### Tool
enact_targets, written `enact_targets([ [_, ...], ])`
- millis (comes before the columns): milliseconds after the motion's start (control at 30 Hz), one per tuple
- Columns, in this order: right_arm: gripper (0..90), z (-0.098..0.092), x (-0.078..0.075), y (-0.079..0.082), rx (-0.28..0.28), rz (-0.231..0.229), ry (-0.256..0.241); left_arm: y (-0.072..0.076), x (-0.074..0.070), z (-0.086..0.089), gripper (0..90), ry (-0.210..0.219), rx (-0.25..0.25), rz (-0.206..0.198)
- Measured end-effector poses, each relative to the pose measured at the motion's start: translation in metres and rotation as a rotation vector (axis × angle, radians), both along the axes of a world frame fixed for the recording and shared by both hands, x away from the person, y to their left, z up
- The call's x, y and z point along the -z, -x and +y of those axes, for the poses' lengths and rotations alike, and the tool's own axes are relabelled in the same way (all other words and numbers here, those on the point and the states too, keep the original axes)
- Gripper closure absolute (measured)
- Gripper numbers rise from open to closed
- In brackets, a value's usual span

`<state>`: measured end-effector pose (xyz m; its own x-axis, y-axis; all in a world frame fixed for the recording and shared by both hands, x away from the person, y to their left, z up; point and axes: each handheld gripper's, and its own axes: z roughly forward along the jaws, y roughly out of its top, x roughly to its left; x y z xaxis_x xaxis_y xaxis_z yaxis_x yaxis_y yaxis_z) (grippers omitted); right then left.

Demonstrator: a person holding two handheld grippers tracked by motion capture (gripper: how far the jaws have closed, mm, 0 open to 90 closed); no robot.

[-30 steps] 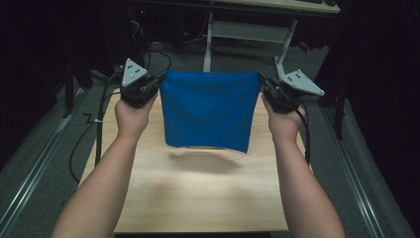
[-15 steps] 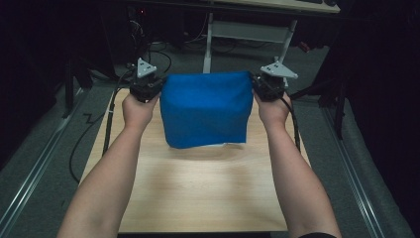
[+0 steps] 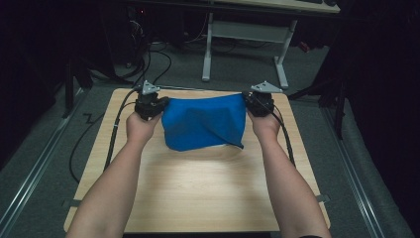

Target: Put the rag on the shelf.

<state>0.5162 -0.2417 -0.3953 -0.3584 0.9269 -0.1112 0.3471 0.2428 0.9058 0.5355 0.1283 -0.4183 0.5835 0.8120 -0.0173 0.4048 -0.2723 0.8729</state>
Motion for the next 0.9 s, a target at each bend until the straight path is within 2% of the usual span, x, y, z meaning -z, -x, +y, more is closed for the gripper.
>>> enact_targets([
  [100,88.7,0.001,0.016,0.002,-0.015,0.037,-0.011,0.003,0.014,0.001,86.7,0.019,0.005,0.030],
  [133,88.7,0.001,0.016,0.002,-0.015,0.037,-0.011,0.003,0.014,0.001,86.7,0.019,0.005,0.030],
  [167,88.7,0.002,0.025,0.004,-0.023,0.054,-0.013,0.005,0.022,0.002,86.7,0.025,0.011,0.042],
  [200,88.7,0.002,0.025,0.004,-0.023,0.054,-0.013,0.005,0.022,0.002,86.6,0.025,0.011,0.042],
  [300,88.6,0.004,0.037,0.007,-0.036,0.074,-0.025,0.007,0.034,0.001,86.6,0.025,0.024,0.068],
  [367,88.6,0.005,0.045,0.008,-0.039,0.087,-0.035,0.008,0.040,0.001,86.4,0.043,0.030,0.085],
  [433,88.6,0.004,0.054,0.009,-0.040,0.103,-0.049,0.008,0.043,0.000,85.7,0.058,0.040,0.097],
  [633,88.6,0.001,0.070,0.014,-0.034,0.132,-0.053,0.007,0.050,-0.009,84.8,0.059,0.068,0.114],
  [767,88.6,-0.002,0.078,0.018,-0.030,0.145,-0.056,0.006,0.055,-0.012,84.2,0.066,0.063,0.126],
  [900,88.6,-0.005,0.083,0.022,-0.032,0.158,-0.040,0.004,0.062,-0.016,84.2,0.055,0.068,0.143],
])
